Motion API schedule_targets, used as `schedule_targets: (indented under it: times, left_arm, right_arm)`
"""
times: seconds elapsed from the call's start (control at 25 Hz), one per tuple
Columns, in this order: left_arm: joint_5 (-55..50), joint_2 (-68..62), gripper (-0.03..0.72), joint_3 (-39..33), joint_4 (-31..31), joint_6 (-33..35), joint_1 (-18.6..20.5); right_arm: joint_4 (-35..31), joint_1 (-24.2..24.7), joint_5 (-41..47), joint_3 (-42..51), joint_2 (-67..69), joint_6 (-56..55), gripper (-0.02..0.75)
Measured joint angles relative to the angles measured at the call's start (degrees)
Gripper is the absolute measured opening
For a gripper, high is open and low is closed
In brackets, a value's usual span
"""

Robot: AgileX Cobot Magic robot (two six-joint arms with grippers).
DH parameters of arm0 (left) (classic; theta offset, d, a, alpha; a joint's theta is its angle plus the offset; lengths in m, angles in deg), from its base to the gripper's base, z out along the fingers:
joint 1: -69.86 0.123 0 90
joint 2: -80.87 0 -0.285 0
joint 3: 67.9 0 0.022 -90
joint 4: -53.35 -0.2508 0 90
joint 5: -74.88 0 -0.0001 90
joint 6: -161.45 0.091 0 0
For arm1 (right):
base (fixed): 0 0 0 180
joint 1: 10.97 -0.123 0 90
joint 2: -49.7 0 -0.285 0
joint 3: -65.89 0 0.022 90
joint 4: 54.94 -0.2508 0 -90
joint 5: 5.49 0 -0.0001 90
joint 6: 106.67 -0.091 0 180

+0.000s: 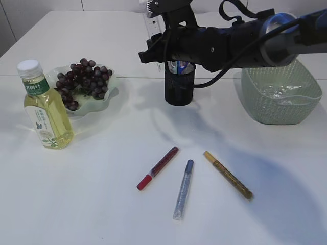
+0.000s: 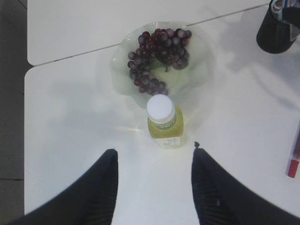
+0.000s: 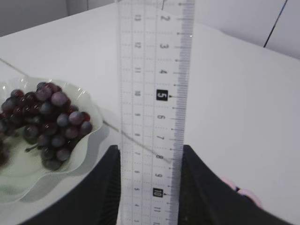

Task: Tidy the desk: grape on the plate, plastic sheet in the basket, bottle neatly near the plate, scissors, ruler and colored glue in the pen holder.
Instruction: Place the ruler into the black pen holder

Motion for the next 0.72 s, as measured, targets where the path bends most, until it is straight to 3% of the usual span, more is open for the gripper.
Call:
schedule_targets:
  times: [0.32,0.72]
  left_arm:
    - [0.0,-0.66,0.371,0.0,-0.1,0.0,0.0]
    - [0.0,-0.66,0.371,0.0,-0.1,0.0,0.0]
  right_arm:
    - [0.0,3.17,-7.47,0.09,0.0,-0.13,0.262]
    - [-2.0,3.41,-15.11,-0.02,3.58,-0.13,0.262]
